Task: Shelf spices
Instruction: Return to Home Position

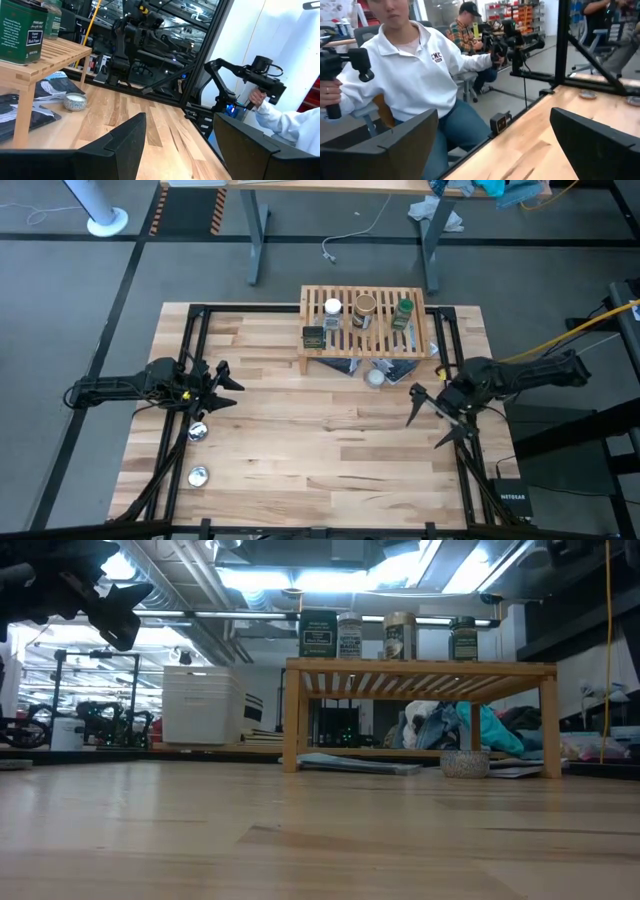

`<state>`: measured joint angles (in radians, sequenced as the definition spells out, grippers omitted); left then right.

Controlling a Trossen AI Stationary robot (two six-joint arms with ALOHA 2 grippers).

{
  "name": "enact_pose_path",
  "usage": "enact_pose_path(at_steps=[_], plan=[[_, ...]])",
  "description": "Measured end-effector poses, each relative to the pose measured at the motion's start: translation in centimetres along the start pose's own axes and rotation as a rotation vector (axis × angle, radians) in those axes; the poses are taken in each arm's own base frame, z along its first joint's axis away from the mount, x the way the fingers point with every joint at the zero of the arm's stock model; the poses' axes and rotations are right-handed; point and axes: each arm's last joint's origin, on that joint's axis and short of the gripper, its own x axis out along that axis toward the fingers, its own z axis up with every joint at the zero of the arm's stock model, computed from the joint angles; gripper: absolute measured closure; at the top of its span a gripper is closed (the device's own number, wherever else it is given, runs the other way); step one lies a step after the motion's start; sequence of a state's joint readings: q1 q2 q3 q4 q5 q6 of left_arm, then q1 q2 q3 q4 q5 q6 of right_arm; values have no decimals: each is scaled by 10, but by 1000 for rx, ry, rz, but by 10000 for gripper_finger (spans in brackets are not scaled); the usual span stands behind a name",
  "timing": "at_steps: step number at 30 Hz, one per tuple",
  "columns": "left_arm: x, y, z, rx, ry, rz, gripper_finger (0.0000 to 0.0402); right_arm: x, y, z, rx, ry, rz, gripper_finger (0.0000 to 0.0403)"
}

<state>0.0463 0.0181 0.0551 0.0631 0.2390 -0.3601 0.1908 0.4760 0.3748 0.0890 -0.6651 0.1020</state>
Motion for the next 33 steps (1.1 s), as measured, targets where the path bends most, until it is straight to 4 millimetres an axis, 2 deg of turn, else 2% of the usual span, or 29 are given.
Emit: enact_pose_path(at_steps=[6, 11, 20, 33], plan=[[0, 0, 0, 0, 0, 0, 176, -20, 16, 2, -54, -32, 9, 13], [0, 0, 0, -2, 0, 0, 176, -32, 24, -3, -67, -53, -42, 13], [0, 0, 0, 1, 0, 0, 176, -33, 21, -33, -48, -27, -45, 13], [0, 0, 0, 0, 0, 1, 176, -40, 24, -48, -79, -33, -78, 13]])
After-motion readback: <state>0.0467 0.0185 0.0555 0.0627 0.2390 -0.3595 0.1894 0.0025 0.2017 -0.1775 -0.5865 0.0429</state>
